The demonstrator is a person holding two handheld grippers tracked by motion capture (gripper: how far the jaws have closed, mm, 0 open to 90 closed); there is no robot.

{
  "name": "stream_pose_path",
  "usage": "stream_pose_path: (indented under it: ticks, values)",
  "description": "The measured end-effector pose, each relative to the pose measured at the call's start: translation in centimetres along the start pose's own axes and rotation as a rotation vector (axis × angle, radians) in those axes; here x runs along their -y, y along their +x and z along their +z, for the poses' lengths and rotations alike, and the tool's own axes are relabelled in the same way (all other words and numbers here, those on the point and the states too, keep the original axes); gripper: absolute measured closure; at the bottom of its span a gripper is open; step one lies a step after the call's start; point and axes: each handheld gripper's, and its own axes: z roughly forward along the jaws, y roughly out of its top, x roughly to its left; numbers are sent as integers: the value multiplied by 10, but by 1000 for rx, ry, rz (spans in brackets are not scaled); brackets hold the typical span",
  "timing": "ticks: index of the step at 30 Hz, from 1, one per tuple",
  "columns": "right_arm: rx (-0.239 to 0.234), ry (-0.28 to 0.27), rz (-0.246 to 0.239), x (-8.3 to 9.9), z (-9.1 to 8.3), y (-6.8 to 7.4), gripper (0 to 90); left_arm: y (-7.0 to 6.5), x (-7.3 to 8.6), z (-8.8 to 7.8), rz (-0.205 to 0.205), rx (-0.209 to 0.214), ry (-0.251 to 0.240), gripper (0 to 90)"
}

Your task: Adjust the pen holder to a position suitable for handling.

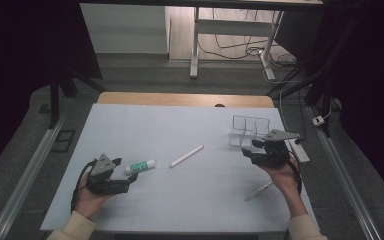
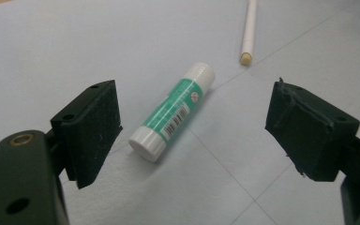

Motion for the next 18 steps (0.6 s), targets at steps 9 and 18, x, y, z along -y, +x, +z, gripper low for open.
stream_pose_path:
  ticks: [9,18]
  values:
    - [59,27,50,3,2,-16,691,0,1,0,4,1,5,186]
    - [129,15,72,2,-6,-34,892,0,1,1,2,-2,9,186]
